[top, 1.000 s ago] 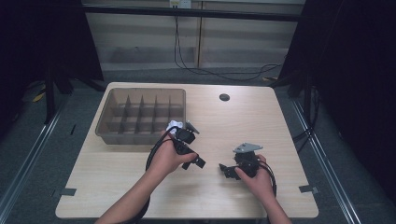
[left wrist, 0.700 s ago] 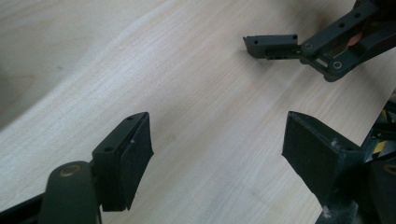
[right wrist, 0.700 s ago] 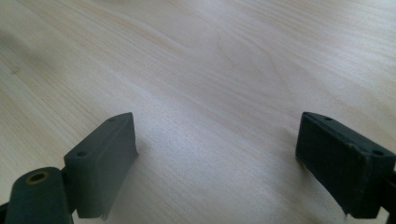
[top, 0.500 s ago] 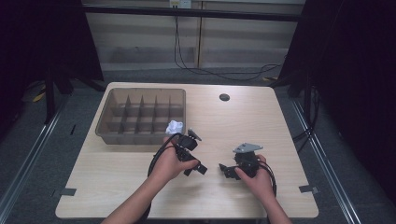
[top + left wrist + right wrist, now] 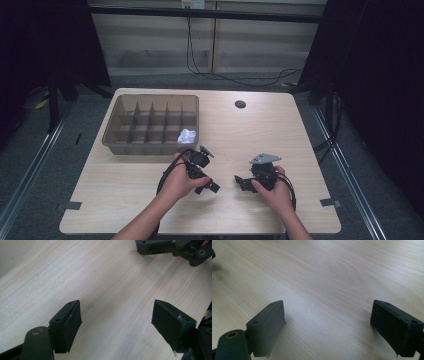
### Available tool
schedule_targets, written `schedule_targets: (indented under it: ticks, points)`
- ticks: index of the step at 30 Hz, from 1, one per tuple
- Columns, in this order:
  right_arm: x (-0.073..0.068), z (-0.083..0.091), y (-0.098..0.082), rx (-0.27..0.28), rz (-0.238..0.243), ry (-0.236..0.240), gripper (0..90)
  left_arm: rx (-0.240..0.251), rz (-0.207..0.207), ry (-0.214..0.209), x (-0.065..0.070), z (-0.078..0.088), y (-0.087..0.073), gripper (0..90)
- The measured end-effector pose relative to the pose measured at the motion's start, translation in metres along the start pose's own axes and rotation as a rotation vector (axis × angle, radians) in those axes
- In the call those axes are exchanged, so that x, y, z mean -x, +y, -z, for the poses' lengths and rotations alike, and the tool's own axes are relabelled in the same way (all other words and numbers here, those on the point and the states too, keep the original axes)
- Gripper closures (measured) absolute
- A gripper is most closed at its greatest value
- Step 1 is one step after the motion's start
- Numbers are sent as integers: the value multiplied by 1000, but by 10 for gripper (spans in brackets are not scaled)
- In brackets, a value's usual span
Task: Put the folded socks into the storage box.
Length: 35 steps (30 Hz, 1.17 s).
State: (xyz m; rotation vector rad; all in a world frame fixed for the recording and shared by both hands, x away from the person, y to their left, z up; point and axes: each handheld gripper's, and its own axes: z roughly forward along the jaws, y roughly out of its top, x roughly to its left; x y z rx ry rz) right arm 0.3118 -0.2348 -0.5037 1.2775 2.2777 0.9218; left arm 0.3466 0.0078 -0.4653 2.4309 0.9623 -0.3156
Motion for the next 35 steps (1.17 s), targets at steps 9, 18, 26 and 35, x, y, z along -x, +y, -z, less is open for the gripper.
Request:
schedule_targets:
  ticks: [9,18,26,35]
  points:
    - [0,0,0,7,-2,-1,119,18,-9,1,-2,-5,-9,233]
    - [-1,0,-1,8,-3,-4,119,34,-14,-5,-5,-3,-17,233]
    - [-1,0,-1,8,-4,-4,119,53,-21,-1,-10,1,-25,233]
    - [0,-1,-1,9,0,2,119,69,-50,1,-13,2,-30,211]
